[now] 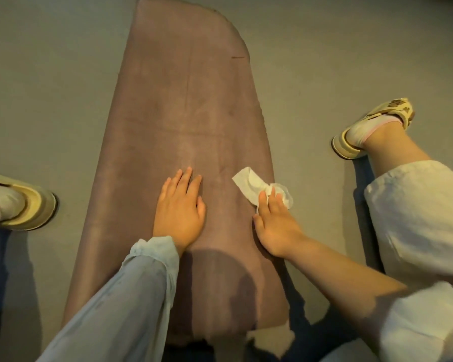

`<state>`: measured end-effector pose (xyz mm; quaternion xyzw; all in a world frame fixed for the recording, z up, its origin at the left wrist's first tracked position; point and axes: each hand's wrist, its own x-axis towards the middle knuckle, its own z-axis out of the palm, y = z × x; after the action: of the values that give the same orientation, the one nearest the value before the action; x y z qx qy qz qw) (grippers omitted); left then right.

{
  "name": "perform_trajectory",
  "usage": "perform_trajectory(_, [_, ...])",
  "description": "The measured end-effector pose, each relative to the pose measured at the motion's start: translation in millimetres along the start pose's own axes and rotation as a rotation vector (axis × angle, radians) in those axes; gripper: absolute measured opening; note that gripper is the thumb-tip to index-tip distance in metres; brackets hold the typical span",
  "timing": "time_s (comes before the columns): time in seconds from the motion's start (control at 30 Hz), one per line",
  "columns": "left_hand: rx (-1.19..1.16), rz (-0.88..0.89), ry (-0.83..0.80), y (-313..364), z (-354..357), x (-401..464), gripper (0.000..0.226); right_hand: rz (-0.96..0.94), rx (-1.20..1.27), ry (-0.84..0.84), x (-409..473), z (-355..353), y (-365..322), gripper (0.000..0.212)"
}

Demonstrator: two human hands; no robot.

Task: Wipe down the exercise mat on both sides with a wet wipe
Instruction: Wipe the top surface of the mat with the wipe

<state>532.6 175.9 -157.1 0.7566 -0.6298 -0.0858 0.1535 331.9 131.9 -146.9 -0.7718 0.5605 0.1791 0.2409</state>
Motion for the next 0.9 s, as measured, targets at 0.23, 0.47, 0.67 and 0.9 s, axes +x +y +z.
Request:
perform_trajectory(0.23, [0.014,0.038,0.003,-0.4,-2.1,-3.8,0.046,-0.043,-0.114,-0.113,-105.5,51.1,-24.9,0.052])
perform_trajectory(0.47, [0.124,0.148,-0.088,-14.8,-8.1,-20.9,0.05,0.089,0.0,-0.024,-157.4,74.3,-50.2,0.112])
perform_trajectory(0.67, [0.255,0.21,-0.143,-44.7,-30.1,-56.3,0.049,0.139,0.267,-0.05,-130.2,89.6,-51.3,0.068])
perform_trajectory(0.9, [0.323,0.113,-0.146,-74.7,-53.2,-86.2,0.054,-0.186,0.252,0.161,-67.7,50.7,-62.4,0.06])
